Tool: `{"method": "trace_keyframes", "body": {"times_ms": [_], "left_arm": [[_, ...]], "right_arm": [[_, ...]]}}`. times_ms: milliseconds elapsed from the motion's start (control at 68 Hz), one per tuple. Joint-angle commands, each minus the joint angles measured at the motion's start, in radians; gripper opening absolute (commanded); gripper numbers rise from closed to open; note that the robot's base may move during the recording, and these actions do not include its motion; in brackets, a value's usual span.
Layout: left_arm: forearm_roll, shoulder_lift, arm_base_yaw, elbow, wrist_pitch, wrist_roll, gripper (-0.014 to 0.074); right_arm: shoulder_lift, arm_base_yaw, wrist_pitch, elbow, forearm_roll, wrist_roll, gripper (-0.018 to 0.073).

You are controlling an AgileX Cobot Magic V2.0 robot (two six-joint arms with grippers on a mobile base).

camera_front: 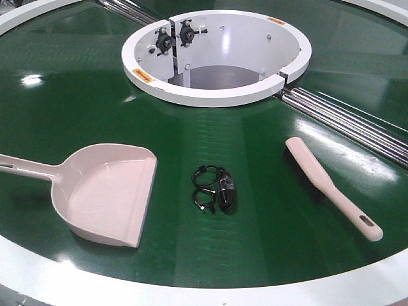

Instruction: Clean and inspect green conveyor with broom and dustpan

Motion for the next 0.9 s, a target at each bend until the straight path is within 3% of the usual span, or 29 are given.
{"method": "trace_keyframes", "body": {"times_ms": [0, 882], "left_arm": [[-0.003, -0.014, 0.001, 0.009, -0.071, -0.006, -0.0006], [-0.002, -0.014, 0.001, 0.009, -0.071, -0.006, -0.0006]], "right_arm": [[-0.01, -0.002, -0.066, 0.003, 0.0, 0.0, -0.0008], [-0.01, -0.002, -0.066, 0.003, 0.0, 0.0, -0.0008]]}}
